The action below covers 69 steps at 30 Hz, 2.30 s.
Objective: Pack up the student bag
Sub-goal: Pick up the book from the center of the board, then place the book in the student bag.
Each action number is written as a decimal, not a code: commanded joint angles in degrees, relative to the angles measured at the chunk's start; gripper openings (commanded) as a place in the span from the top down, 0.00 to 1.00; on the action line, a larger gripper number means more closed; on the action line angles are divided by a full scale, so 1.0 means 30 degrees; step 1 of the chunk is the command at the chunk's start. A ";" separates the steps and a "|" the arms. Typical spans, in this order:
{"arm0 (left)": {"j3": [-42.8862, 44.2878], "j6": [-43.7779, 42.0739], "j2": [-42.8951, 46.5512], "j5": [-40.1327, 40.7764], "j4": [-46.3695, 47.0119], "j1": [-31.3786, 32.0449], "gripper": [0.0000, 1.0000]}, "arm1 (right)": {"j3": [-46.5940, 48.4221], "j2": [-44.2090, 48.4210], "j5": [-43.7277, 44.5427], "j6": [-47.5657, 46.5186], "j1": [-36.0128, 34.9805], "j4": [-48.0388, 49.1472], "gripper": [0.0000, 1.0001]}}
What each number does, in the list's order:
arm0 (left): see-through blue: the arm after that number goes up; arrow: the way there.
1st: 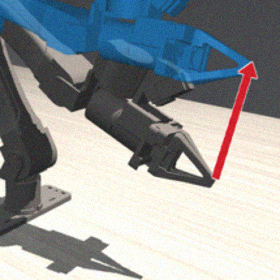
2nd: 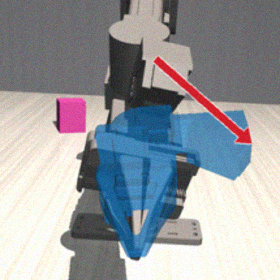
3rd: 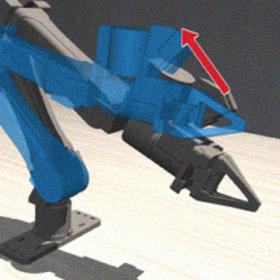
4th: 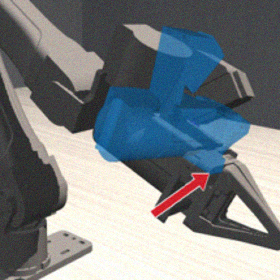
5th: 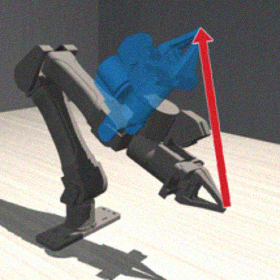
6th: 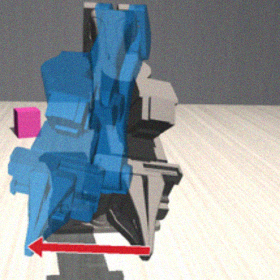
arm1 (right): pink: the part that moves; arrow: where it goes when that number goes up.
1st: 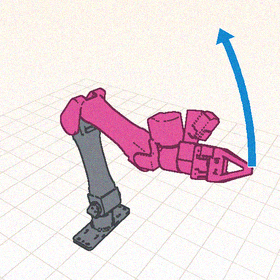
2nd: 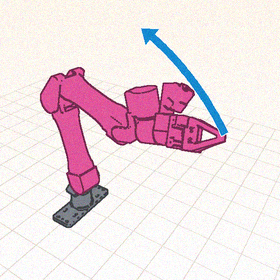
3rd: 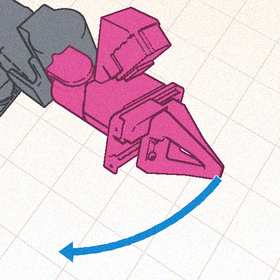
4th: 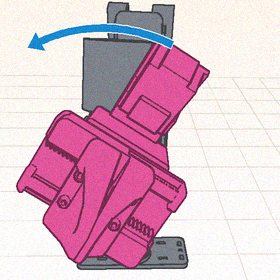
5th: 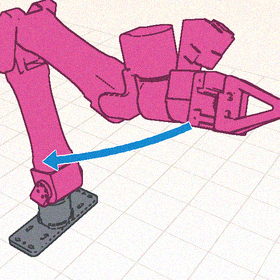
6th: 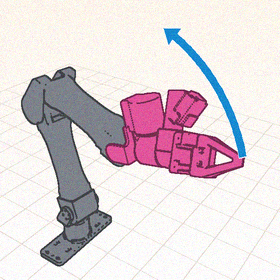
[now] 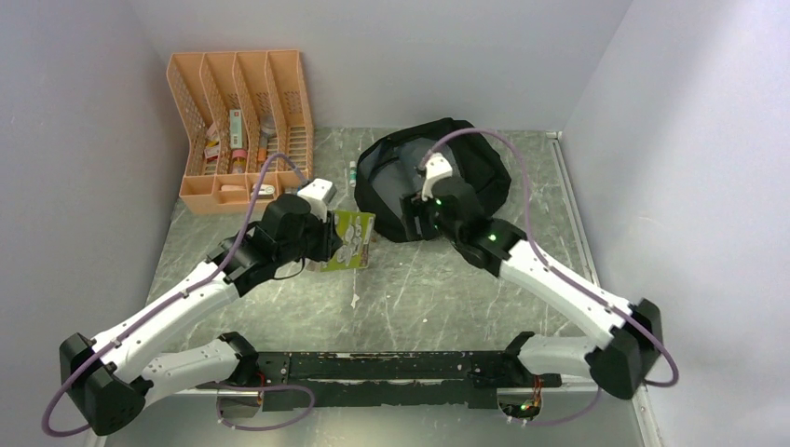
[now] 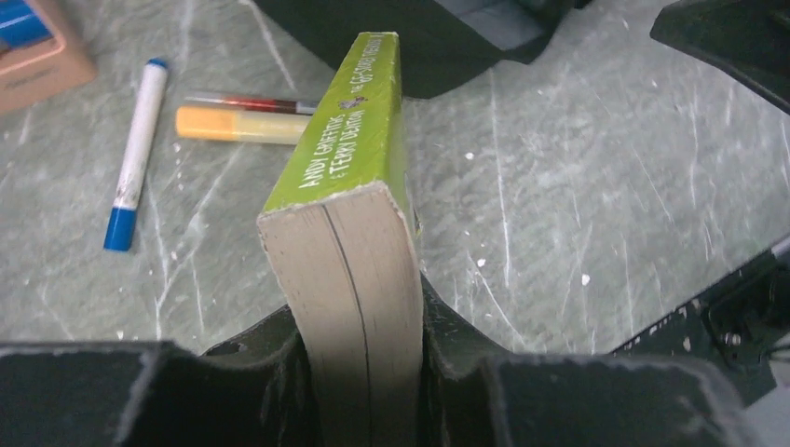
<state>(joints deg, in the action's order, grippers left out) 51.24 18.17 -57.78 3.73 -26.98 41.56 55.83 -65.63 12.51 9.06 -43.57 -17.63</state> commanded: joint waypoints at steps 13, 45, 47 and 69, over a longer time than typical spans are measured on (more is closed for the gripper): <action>-0.0703 0.3637 0.1944 0.3378 0.0464 -0.0265 0.95 | 0.9896 -1.2364 0.7003 -0.3300 0.0306 -0.3431 0.21; -0.1451 0.4020 0.3241 0.3614 0.0117 -0.0267 0.95 | 1.6995 -2.2881 1.2252 -0.8825 0.2309 -0.2449 0.51; -0.1387 0.4020 0.3242 0.3670 0.0132 -0.0260 0.95 | 1.6747 -2.2335 1.2046 -0.8737 0.2323 -0.1992 0.61; 0.2495 0.7701 -0.0239 -0.1516 0.4854 -0.1609 0.95 | 1.4361 -1.4896 0.4342 -0.3301 0.3244 -0.5296 1.00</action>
<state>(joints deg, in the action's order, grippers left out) 55.46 36.60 -57.60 3.20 -22.00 37.82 100.64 -114.32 31.86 -5.78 -33.06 -30.46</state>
